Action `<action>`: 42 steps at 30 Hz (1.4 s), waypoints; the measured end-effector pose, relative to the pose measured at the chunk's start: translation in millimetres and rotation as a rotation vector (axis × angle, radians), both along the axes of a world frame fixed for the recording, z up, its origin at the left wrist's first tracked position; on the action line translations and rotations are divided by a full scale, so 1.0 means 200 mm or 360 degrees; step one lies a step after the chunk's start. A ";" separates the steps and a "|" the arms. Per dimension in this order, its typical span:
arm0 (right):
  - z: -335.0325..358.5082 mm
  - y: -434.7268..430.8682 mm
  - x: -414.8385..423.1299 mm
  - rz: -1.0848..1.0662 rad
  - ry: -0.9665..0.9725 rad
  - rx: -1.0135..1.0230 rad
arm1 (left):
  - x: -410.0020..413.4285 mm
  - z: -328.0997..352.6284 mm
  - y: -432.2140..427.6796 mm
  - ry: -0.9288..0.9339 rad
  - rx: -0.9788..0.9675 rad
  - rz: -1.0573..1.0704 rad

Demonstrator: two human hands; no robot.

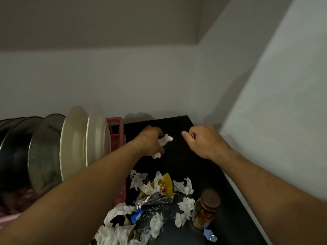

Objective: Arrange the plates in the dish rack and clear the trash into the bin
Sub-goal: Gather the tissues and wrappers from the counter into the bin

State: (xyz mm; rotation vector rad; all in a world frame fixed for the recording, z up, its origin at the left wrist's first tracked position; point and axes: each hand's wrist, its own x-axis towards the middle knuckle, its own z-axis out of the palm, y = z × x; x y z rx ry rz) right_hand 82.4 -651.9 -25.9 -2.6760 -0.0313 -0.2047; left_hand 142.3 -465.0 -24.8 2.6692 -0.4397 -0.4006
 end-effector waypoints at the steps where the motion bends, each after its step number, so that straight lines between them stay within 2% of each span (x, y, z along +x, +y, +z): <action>1: 0.01 0.00 0.00 -0.0019 -0.0010 0.0014 | 0.01 0.01 0.00 -0.0013 -0.0003 0.0011; 3: 0.03 0.01 -0.01 -0.0043 0.0007 0.0017 | 0.01 0.04 0.01 -0.0062 0.0089 0.0027; 8: 0.06 0.02 0.00 0.0014 0.0073 -0.0102 | 0.04 0.05 0.11 -0.0158 0.0313 -0.0191; 11: 0.05 0.02 0.02 0.0025 0.0028 -0.0044 | 0.07 0.03 0.14 -0.0096 0.0270 -0.0099; 14: 0.01 0.01 0.03 0.0001 0.0029 -0.0012 | 0.08 -0.01 0.13 0.0032 0.0098 0.0194; 15: 0.00 0.01 0.03 -0.0012 0.0050 -0.0009 | 0.08 -0.03 0.13 0.0126 0.0184 0.0210; 17: -0.02 0.01 0.04 -0.0024 0.0114 -0.0028 | 0.08 -0.09 0.12 0.0222 0.0552 0.0138; 18: -0.03 0.02 0.05 -0.0022 0.0152 -0.0051 | 0.09 -0.13 0.12 0.0208 0.0748 0.0111; 20: -0.04 0.02 0.05 -0.0008 0.0216 -0.0090 | 0.14 -0.20 0.10 0.0182 0.0951 0.0141; 24: -0.05 0.01 0.07 0.0023 0.0267 -0.0110 | 0.23 -0.28 0.05 0.0333 0.0963 0.0261; 26: -0.04 0.00 0.08 0.0037 0.0252 -0.0125 | 0.25 -0.34 0.05 0.0314 0.1178 0.0075; 28: -0.03 0.00 0.09 0.0052 0.0252 -0.0108 | 0.24 -0.40 0.07 0.0291 0.1266 -0.0027; 32: -0.01 -0.01 0.09 0.0060 0.0225 -0.0049 | 0.19 -0.44 0.07 0.0379 0.1180 0.0108; 35: 0.03 -0.02 0.10 0.0062 0.0192 -0.0064 | 0.15 -0.41 0.05 0.0370 0.1145 0.0081; 39: 0.10 -0.02 0.11 0.0071 0.0080 -0.0168 | 0.00 -0.40 0.03 0.0301 0.0959 0.0265; 42: 0.15 0.01 0.10 0.0098 0.0024 -0.0152 | -0.05 -0.32 0.01 0.0285 0.0955 0.0225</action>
